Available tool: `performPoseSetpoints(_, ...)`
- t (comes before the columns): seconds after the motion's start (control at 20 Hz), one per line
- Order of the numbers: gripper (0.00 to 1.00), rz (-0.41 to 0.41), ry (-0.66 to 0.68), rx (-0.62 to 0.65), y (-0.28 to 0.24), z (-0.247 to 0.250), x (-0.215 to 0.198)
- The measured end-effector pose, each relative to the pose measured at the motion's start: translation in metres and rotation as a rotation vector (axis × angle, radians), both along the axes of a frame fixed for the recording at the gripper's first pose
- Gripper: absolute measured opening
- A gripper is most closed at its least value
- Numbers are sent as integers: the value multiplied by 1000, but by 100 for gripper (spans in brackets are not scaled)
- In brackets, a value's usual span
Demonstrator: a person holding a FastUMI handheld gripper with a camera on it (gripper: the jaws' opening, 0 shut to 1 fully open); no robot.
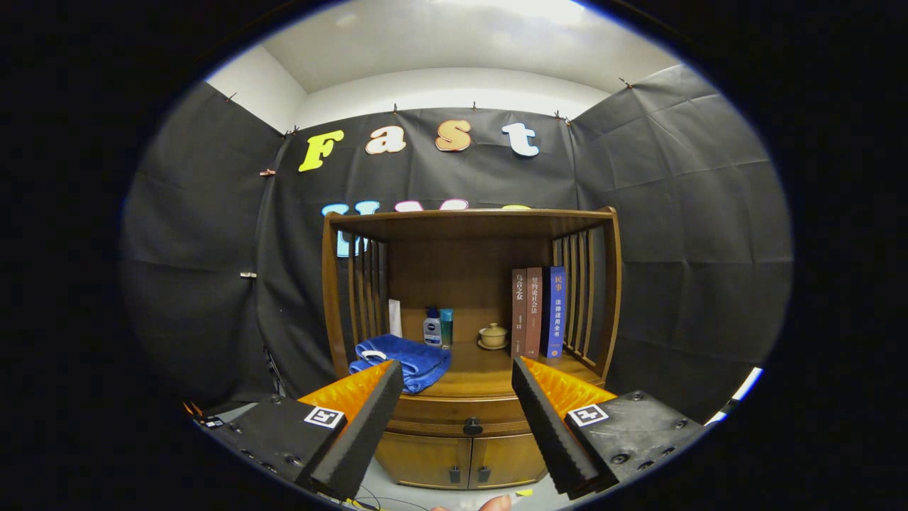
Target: Pull open the drawer, take out the items inside it, and place them on the countertop above the cabinet.
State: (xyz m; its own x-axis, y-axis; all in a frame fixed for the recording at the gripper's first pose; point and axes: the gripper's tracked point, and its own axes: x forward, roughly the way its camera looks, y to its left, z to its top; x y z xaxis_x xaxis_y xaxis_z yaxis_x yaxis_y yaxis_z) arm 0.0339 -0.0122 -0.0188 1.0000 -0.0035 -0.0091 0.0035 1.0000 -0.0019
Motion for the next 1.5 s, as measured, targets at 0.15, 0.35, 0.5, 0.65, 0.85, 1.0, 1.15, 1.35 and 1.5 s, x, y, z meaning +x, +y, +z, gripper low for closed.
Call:
performPoseSetpoints(0.15, 99, 7, 4, -5, -2, -19, 25)
performPoseSetpoints(0.35, 99, -3, 24, -27, -11, -52, 57)
performPoseSetpoints(0.5, 99, 1, 45, -24, -14, -85, 79)
performPoseSetpoints(0.65, 99, -14, 75, -18, -19, -122, 99)
performPoseSetpoints(0.85, 99, -29, 113, -32, -23, -167, 122)
performPoseSetpoints(1.0, 99, -38, 133, -29, -26, -201, 136)
performPoseSetpoints(1.15, 99, -40, 166, -32, -28, -233, 148)
performPoseSetpoints(1.35, 90, -45, 243, -2, -30, -272, 160)
performPoseSetpoints(1.5, 63, -36, 271, -8, -31, -290, 167)
